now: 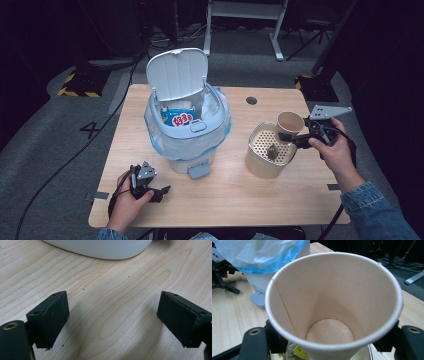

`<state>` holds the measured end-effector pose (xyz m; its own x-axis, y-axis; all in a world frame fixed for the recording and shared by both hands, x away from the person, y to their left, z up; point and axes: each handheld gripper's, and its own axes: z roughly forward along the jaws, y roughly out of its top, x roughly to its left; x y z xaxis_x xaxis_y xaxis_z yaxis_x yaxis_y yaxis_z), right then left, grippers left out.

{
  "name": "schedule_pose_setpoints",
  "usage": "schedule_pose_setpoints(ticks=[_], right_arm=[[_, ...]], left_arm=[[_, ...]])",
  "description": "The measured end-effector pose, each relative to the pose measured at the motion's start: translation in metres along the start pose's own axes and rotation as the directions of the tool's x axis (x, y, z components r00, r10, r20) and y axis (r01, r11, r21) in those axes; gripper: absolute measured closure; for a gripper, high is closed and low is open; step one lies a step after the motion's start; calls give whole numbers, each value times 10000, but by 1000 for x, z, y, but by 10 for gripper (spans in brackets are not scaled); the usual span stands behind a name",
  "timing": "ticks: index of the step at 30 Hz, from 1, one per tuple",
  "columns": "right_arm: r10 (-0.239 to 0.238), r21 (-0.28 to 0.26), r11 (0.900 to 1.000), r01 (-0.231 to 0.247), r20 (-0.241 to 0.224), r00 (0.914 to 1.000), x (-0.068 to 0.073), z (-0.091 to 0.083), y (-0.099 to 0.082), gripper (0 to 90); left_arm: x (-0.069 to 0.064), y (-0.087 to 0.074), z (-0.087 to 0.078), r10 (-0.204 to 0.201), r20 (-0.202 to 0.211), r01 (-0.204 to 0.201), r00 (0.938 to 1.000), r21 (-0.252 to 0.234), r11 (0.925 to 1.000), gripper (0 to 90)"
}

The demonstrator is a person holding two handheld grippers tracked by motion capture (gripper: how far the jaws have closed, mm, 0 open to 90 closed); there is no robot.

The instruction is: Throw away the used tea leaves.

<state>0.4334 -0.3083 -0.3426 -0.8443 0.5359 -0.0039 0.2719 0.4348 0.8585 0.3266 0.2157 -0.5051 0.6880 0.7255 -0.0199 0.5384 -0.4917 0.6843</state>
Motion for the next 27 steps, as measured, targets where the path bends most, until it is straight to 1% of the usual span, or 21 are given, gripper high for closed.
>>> schedule_pose_setpoints(ticks=[2,6,8,11,14,20,27], right_arm=[[107,-27,9999,-107,-73,9999,0,0,0,300],[164,-44,9999,-164,-84,9998,-1,-1,0,299],[276,-92,9996,-277,-105,9996,-1,-1,1,299],[337,-127,9993,-341,-279,9990,-2,-1,4,298],[268,-54,9996,-272,-664,9974,-4,-1,12,296],[-2,-166,9999,-12,-804,9968,-5,-1,33,295],[-110,-396,9992,74,-919,9957,-5,1,57,295]], left_arm=[[0,0,0,-11,6,11,10000,-2,10000,110],[0,0,0,-12,7,12,10000,-2,10000,110],[0,0,0,-11,6,11,10000,-2,10000,110],[0,0,0,-11,8,11,10000,0,10000,110],[0,0,0,1,-1,-1,10000,1,10000,110],[0,0,0,-12,11,12,10000,0,10000,109],[0,0,0,-8,15,8,10000,1,10000,109]])
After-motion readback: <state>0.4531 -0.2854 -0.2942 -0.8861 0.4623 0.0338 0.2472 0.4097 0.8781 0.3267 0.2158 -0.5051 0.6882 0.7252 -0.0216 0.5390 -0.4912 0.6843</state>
